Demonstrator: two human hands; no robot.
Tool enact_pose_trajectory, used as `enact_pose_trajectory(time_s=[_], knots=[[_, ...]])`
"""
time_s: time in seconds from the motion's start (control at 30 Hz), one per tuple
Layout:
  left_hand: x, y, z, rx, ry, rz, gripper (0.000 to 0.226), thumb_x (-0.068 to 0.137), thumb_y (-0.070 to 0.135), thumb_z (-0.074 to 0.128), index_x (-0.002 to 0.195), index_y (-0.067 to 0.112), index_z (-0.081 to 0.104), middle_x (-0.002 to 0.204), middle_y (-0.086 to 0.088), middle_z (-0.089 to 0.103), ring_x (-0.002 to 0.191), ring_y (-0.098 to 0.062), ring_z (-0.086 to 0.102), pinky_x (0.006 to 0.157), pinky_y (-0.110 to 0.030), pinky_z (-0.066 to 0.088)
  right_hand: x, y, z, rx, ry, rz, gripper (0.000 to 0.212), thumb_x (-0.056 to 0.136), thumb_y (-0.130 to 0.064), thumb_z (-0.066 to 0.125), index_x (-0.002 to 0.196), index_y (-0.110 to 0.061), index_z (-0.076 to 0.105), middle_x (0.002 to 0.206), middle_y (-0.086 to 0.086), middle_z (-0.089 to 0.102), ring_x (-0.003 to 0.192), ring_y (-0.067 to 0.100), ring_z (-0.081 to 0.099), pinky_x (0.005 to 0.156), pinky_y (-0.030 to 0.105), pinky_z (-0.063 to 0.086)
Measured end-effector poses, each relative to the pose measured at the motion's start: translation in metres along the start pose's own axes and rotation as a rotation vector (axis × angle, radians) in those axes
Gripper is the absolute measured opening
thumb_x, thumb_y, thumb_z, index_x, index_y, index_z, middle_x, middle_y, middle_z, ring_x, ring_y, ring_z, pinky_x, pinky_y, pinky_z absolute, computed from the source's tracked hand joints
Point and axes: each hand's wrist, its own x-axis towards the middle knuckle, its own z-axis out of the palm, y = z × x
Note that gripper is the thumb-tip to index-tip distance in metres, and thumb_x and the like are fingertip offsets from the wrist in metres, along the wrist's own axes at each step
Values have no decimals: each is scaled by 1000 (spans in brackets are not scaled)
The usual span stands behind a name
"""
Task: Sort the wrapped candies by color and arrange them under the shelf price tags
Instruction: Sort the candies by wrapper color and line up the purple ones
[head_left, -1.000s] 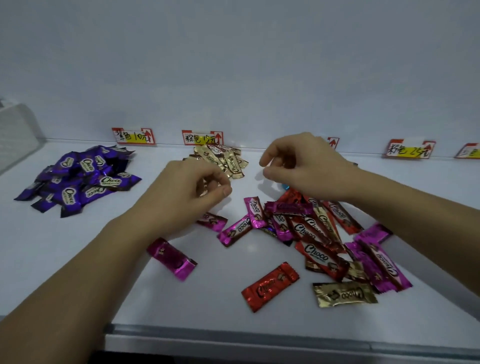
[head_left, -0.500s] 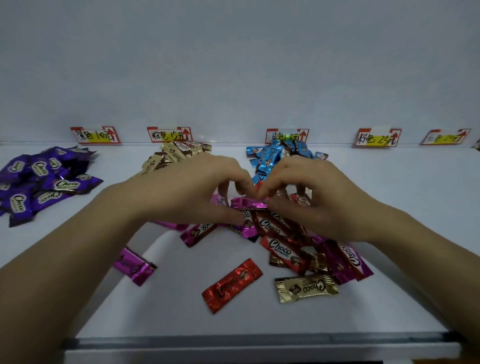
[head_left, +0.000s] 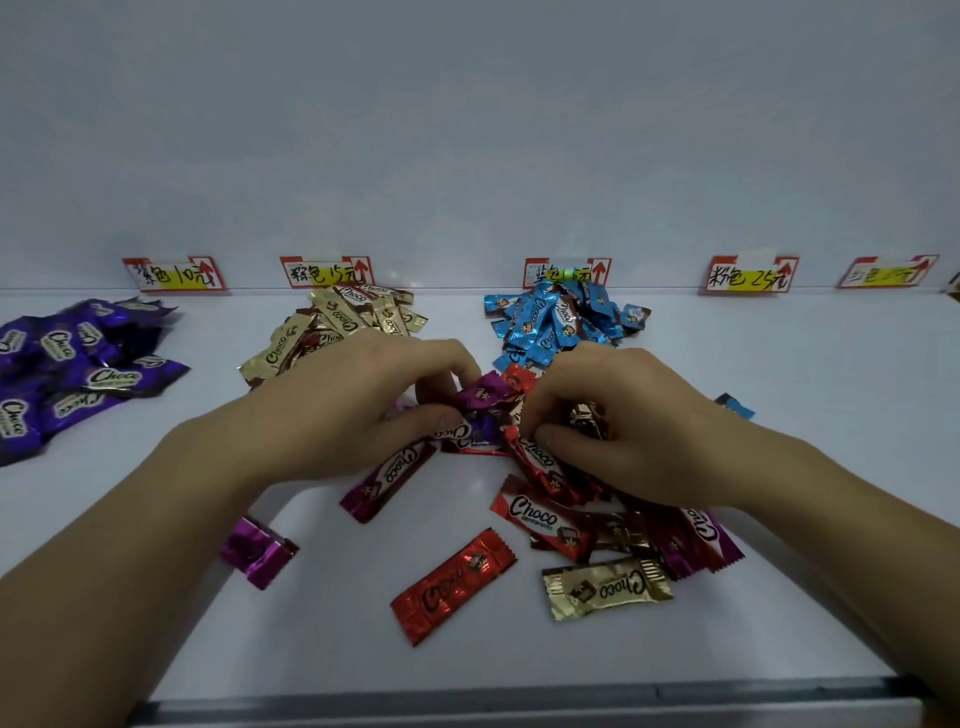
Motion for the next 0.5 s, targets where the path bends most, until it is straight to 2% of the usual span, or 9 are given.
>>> enact_pose_trajectory(time_s=[0.07, 0.17, 0.23, 0.37, 0.43, 0.5], knots=[[0, 1, 2, -45, -25, -37, 27, 93, 38, 63, 107, 52, 46, 89, 31, 61, 83, 7, 60, 66, -12, 45, 0, 1, 2, 19, 31, 8, 12, 92, -21, 67, 98, -31, 72, 92, -22, 66, 93, 4, 59, 78, 16, 45], [0, 2, 5, -49, -68, -65, 35, 91, 43, 61, 120, 48, 41, 88, 21, 65, 81, 2, 60, 66, -14, 46, 1, 1, 3, 54, 89, 29, 11, 92, -22, 69, 98, -30, 73, 92, -20, 66, 91, 3, 60, 76, 16, 46], [0, 2, 7, -16, -73, -75, 40, 91, 43, 63, 121, 48, 38, 87, 18, 63, 80, 0, 58, 65, -14, 46, 4, -3, 5, 76, 116, 50, 8, 91, -28, 71, 98, -30, 74, 88, -21, 64, 90, 3, 60, 73, 15, 46], [0, 4, 6, -22, -59, -73, 34, 91, 39, 66, 113, 44, 40, 86, 17, 62, 80, -2, 57, 65, -13, 44, 12, -13, 14, -2, 81, 40, 17, 85, -41, 75, 97, -30, 75, 78, -25, 55, 91, 1, 53, 71, 8, 38], [0, 5, 5, -31, -42, -56, 31, 90, 39, 67, 104, 45, 40, 84, 16, 60, 79, -5, 56, 64, -14, 43, 15, -15, 18, -44, 68, 52, 11, 86, -41, 74, 91, -31, 74, 78, -22, 56, 91, 3, 49, 69, 9, 34], [-1, 5, 3, -20, -29, -23, 27, 89, 42, 67, 98, 46, 41, 86, 18, 58, 79, -5, 56, 63, -15, 41, 15, -14, 18, 1, 69, 89, 6, 87, -37, 75, 83, -33, 71, 77, -18, 58, 88, 5, 51, 67, 13, 37]])
